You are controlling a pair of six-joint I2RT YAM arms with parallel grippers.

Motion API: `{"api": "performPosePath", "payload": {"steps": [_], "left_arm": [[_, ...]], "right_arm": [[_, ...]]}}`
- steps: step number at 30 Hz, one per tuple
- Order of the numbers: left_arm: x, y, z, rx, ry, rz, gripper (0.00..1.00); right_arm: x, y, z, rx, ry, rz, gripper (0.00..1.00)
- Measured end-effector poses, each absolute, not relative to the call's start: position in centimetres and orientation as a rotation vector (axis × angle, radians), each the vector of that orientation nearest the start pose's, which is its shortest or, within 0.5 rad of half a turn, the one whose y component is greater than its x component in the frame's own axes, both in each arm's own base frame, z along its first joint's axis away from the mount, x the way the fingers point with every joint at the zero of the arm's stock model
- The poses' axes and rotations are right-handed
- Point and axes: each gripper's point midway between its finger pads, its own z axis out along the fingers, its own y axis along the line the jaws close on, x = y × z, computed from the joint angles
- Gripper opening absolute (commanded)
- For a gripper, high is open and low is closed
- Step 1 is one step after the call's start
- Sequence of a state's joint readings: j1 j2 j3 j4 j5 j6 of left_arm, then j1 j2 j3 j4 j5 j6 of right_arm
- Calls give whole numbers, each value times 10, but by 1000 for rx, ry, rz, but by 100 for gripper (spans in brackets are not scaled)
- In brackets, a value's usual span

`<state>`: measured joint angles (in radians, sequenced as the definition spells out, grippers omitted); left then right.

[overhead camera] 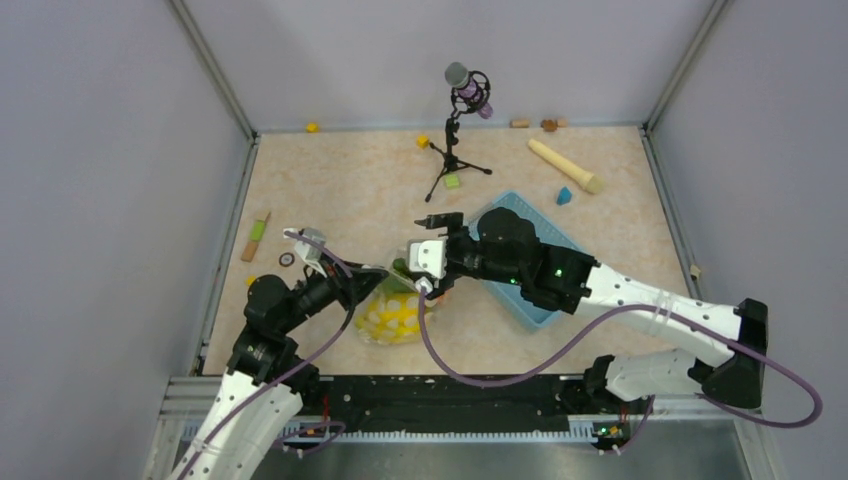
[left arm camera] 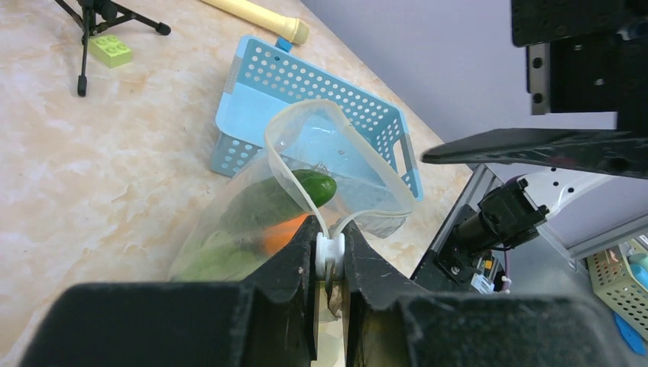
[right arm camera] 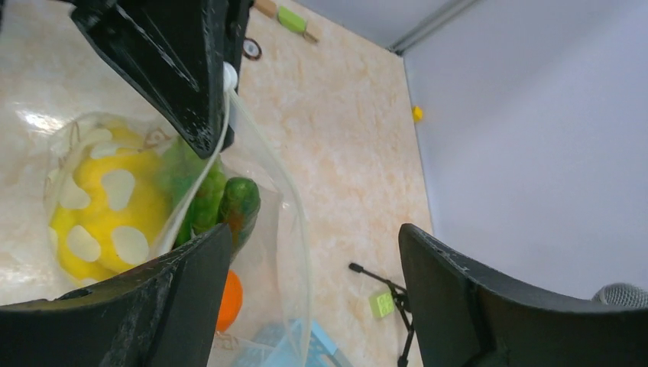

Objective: Place the food in the zip-top bag and seal the zipper

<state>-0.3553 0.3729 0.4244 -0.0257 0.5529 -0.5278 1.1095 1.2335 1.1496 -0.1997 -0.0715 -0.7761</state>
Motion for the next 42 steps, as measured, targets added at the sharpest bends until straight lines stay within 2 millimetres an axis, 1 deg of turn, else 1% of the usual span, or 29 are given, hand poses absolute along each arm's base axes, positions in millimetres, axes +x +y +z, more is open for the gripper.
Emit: {"api": "performPosePath", "payload": {"steps": [2,4,6,8,11,14,16,20,22,24,25,28,32,34,36,37,38,39,40,41,42], "left_arm": [[177,-183,252,330,1627,-1103,0],[177,-183,251,335,1625,-1099,0],[177,-182,251,345,1622,-1090,0],[177,-182,250,358,1618,-1082,0],[177,-182,248,387,1612,-1058,1],[176,-181,246,418,1612,-1033,1],[176,-180,245,437,1619,-1018,1],[177,-179,245,468,1629,-982,1],[177,-178,243,487,1632,-969,2],[176,-178,241,513,1631,-956,2],[175,-178,240,527,1630,-953,3],[173,-179,239,561,1621,-949,2],[171,-182,238,594,1616,-957,1],[171,-183,235,602,1625,-965,1],[172,-184,233,605,1636,-969,0],[173,-185,232,608,1640,-973,4],[174,-186,232,612,1639,-977,14],[175,-186,232,614,1638,-977,31],[175,-187,232,615,1636,-978,50],[176,-187,233,615,1634,-974,63],[177,-187,233,616,1630,-968,73]], "right_arm": [[190,365,311,-1532,1026,353,88],[181,370,314,-1537,1005,424,89],[172,376,309,-1560,998,495,90],[166,382,300,-1591,1018,552,90],[167,396,283,-1637,1077,597,90],[176,407,265,-1673,1149,614,89],[181,411,255,-1687,1198,617,87],[199,421,242,-1691,1287,615,72],[204,421,237,-1694,1325,624,61],[208,422,234,-1696,1365,649,46],[210,421,233,-1696,1381,662,42],[210,417,231,-1702,1415,734,37],[202,413,228,-1752,1404,805,21],[200,412,224,-1777,1391,819,15],[200,412,221,-1793,1384,825,5],[200,411,221,-1799,1381,826,0],[201,411,221,-1801,1375,825,0],[201,410,221,-1805,1372,827,0],[201,410,221,-1806,1372,826,0],[202,410,221,-1803,1376,825,0],[203,410,221,-1800,1381,821,0]]}}
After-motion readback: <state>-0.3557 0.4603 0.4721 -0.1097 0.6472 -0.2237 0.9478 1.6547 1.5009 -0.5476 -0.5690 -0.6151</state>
